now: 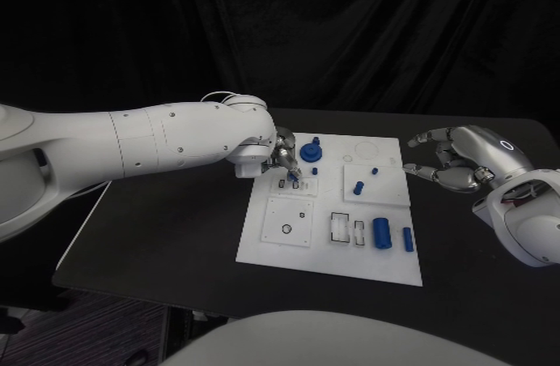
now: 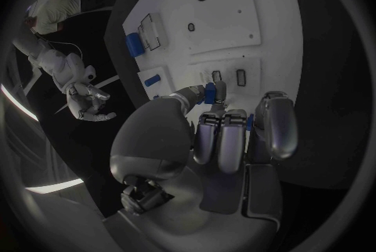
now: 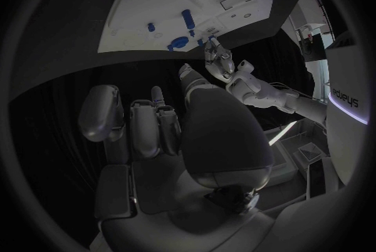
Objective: Assemble the parts on the task board
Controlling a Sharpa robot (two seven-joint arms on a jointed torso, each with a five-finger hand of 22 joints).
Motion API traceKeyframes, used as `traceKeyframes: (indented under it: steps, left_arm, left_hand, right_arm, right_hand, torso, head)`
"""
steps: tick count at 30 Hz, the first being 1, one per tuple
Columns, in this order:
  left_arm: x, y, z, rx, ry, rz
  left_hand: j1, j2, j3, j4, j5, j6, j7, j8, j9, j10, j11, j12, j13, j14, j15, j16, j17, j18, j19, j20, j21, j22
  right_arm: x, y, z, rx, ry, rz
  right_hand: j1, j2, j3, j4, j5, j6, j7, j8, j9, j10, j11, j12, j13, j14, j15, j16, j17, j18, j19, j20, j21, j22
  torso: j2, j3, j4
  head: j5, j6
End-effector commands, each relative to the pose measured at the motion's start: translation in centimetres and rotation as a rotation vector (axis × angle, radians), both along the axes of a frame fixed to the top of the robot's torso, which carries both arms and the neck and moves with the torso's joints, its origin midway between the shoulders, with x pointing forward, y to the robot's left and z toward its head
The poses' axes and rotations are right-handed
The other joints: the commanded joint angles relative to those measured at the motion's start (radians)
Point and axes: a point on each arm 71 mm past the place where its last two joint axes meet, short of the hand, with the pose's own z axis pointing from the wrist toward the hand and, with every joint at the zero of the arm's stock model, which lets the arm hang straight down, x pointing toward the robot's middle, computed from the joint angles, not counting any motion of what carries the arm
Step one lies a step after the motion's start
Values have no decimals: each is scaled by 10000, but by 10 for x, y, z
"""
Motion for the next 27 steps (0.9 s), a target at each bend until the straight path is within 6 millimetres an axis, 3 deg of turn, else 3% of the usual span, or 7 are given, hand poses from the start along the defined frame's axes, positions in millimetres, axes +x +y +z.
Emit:
traceKeyframes:
  steps: [1,5,13,27]
  left_arm:
    - [-1,0,-2,261,107,77]
    - [0,1,-3,275,99,126]
    - [0,1,-5,298,149,153]
    - [-3,0,-14,26,123,148]
  left_hand:
    - [-116,41,42,28,-49,559,-482,-11,312,1054,-81,36,2634,1060,-79,26,2635,56,2,-60,-66,1605]
    - [-207,60,58,60,-83,574,-483,-36,291,1054,-84,36,2634,1060,-84,26,2635,54,14,-67,-70,1604]
    - [-363,73,65,107,-211,616,-493,-72,257,1054,-91,36,2634,1060,-92,26,2635,56,24,-77,-97,1597]
    - [-659,117,23,231,-609,692,-507,-144,196,1054,-106,36,2634,1060,-105,26,2635,54,50,-93,-129,1595]
  right_arm:
    - [1,-2,-2,139,183,-252]
    - [1,-2,-3,109,284,-277]
    - [1,-1,-5,80,386,-273]
    - [1,0,-7,50,488,-292]
  right_hand:
    - [49,97,9,66,87,86,14,53,-24,-91,-22,-85,-1,174,80,-77,-28,156,-75,-15,-69,1319]
    - [58,112,10,81,128,106,15,62,-41,-109,-20,-106,-31,165,82,-101,-57,162,-84,-14,-105,1311]
    - [117,143,18,107,309,144,17,71,-109,-148,-18,-157,-101,151,84,-145,-108,175,-103,-11,-195,1290]
    - [142,167,25,125,409,163,17,76,-147,-163,-19,-181,-134,150,82,-156,-119,177,-103,-11,-218,1286]
  torso:
    - [-4,3,1]
    - [-22,21,12]
    - [-29,21,17]
    - [-36,20,7]
  head:
    - [2,-1]
    - [19,-1]
    - [41,-1]
    - [-66,-1]
